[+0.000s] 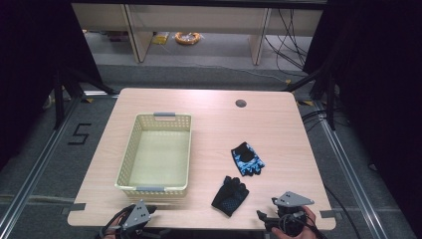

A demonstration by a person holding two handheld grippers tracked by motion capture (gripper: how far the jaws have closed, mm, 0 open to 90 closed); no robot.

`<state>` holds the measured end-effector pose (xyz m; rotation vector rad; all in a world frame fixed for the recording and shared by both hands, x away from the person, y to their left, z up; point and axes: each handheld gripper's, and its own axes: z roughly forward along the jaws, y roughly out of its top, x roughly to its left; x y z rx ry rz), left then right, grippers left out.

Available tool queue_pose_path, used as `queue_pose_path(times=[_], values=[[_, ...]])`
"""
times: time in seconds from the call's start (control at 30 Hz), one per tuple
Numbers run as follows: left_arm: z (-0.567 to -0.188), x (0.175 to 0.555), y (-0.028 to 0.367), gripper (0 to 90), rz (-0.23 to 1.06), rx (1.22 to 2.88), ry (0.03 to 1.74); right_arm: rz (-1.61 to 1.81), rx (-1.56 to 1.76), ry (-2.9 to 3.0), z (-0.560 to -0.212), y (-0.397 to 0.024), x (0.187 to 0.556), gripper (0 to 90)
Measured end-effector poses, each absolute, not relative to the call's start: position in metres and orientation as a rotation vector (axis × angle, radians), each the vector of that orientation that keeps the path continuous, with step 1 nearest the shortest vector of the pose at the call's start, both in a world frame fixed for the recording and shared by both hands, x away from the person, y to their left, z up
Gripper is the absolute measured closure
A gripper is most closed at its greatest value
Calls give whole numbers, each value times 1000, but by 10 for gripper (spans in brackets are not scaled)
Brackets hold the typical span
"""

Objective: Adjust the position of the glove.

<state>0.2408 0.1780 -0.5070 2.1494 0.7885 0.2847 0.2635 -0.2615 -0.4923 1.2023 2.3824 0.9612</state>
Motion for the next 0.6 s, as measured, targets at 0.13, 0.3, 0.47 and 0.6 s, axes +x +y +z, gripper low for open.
queue_pose_path(times=[0.13,0.3,0.47,0.6], values=[[-507,240,176,180,270,2136,788,963,1199,2391,-491,-263,263,364],[-508,240,175,180,280,2154,784,973,1216,2380,-490,-263,263,367],[-508,240,173,180,283,2156,789,987,1168,2386,-491,-263,266,364],[-507,239,168,178,226,2131,792,992,1198,2379,-489,-262,266,361]])
